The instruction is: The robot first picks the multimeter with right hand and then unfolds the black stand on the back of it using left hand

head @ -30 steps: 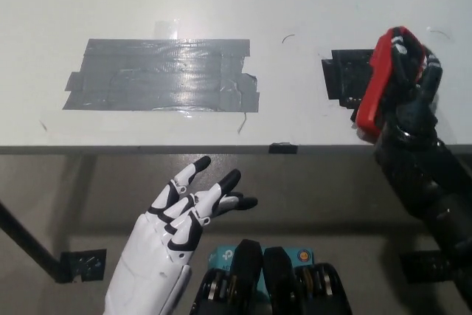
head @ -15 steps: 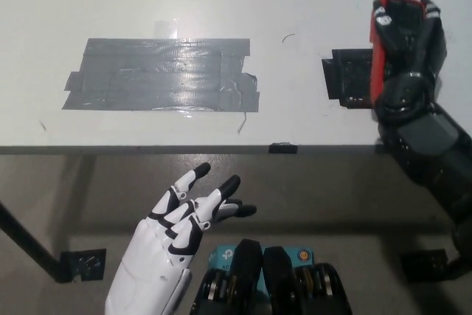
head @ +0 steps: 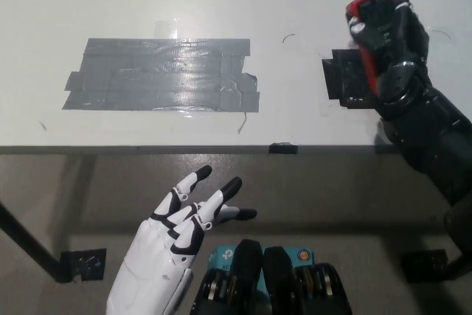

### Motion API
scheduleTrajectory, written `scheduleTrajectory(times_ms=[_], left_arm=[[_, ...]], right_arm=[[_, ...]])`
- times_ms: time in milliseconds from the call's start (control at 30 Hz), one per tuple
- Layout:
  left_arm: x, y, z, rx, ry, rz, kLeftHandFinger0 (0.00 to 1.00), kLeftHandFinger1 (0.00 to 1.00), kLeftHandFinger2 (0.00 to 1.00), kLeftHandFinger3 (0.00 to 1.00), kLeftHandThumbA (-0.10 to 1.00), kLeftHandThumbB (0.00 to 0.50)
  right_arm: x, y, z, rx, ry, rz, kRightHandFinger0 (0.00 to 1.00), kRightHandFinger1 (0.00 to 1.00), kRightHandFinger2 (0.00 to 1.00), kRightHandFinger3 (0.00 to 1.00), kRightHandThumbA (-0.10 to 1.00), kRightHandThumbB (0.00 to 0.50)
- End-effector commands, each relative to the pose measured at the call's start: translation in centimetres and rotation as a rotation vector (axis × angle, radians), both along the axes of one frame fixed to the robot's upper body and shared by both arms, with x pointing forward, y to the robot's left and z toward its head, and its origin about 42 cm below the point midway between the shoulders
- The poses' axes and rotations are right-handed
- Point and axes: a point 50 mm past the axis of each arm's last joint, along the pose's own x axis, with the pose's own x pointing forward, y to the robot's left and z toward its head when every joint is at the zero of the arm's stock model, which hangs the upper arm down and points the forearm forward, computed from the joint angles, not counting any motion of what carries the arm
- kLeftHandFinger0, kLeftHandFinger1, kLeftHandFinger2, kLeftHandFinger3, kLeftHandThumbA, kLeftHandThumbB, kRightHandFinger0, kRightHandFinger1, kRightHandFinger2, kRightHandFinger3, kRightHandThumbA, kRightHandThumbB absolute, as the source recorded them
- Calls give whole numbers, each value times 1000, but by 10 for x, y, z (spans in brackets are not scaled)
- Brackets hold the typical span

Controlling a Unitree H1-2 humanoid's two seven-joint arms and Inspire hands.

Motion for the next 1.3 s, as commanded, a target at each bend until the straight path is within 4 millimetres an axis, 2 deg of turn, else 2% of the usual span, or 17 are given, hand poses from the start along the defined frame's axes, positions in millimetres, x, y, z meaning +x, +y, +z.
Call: scheduleTrajectory(times_ms=[0,100,233,433,600,733,800,833,933,1033,1100,1133,1167,1200,1233,1267], left_arm=[[-7,4,5,-34,-75,-62,1000,595,640,1000,1000,189],[-7,4,4,-38,-70,-66,1000,601,640,1000,1000,192],[-5,5,4,-32,-70,-70,1000,617,661,1000,1000,185],[-5,4,5,-29,-67,-62,1000,609,651,1000,1000,188],[-4,5,6,-15,-66,-54,1000,607,659,1000,1000,193],[-3,5,5,-10,-53,-57,1000,614,674,1000,1000,198],[-4,4,4,-12,-45,-55,1000,611,656,1000,1000,206],[-6,4,3,-14,-39,-52,1000,621,659,1000,1000,205],[-7,5,2,-10,-43,-44,1000,653,672,1000,1000,205],[-7,8,1,-4,-50,-30,1000,713,700,1000,1000,212],[-6,9,2,1,-47,-25,1000,753,752,1000,1000,218],[-5,9,1,5,-48,-13,1000,774,799,1000,1000,224],[-4,9,1,4,-49,-9,1000,796,833,1000,1000,221],[-4,9,1,3,-49,-8,1000,803,843,1000,1000,221],[-3,9,0,4,-46,-4,1000,950,961,1000,1000,214],[-3,9,0,1,-43,-1,1000,1000,1000,1000,1000,215]], right_arm=[[15,21,30,-147,360,374,1000,1000,1000,1000,677,494],[10,12,11,-188,453,402,1000,1000,1000,1000,737,500],[9,4,7,-185,488,410,1000,1000,1000,1000,740,500],[10,-1,11,-179,473,399,1000,1000,1000,1000,808,500],[16,5,33,-238,376,409,1000,1000,1000,1000,847,500],[17,14,41,-262,334,431,1000,1000,1000,1000,848,476],[13,21,25,-261,339,447,1000,1000,1000,1000,823,486],[9,24,11,-266,340,466,1000,1000,1000,1000,871,499],[5,29,0,-261,332,476,1000,1000,1000,1000,909,482],[11,31,25,-191,267,490,1000,1000,1000,1000,931,474],[16,31,55,-174,192,514,1000,1000,1000,1000,999,496],[18,29,78,-165,130,532,1000,1000,1000,1000,1000,500],[18,28,91,-163,88,543,1000,1000,1000,1000,1000,500],[18,28,95,-163,73,548,1000,1000,1000,1000,1000,500],[16,27,120,-167,-7,582,1000,1000,1000,1000,1000,480],[11,26,139,-161,-64,611,1000,1000,1000,1000,1000,468]])
